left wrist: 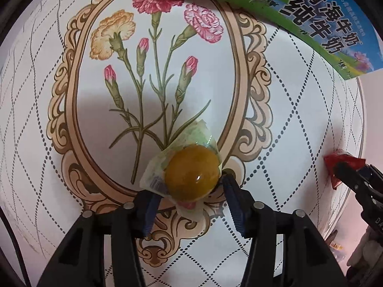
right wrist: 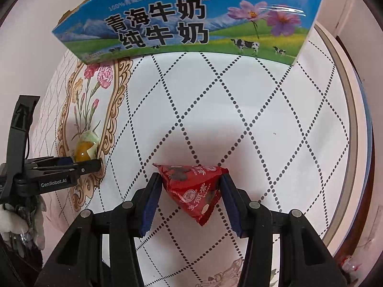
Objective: Organize snacks
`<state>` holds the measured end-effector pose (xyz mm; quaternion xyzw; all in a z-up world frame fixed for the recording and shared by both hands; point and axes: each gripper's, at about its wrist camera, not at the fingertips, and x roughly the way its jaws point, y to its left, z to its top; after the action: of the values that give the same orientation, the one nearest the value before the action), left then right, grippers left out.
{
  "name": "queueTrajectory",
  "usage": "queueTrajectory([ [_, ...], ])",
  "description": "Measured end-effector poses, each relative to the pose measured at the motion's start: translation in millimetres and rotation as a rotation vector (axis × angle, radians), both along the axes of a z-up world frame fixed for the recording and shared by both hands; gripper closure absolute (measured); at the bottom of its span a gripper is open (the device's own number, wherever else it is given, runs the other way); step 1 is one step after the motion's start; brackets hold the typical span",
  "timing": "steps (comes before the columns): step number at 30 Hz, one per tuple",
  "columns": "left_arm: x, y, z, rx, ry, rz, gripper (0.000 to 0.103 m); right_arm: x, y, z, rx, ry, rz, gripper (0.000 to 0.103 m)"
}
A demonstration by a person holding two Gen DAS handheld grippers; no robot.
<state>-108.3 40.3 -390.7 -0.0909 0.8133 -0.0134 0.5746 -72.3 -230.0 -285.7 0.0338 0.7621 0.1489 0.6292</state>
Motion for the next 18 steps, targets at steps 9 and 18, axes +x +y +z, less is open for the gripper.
queueTrajectory([
  [9,19.8,7.9,-3.2,0.062,-0.005,0.031,0.044,8.7,4.0,-4.3,0.012,0.016,-0.025,0.049],
  [18,31.9,2.8,-18.0,0.044,-0.009,0.092,0.038,24.7,3.6,-10.3,0.031,0.032,-0.103,0.043],
])
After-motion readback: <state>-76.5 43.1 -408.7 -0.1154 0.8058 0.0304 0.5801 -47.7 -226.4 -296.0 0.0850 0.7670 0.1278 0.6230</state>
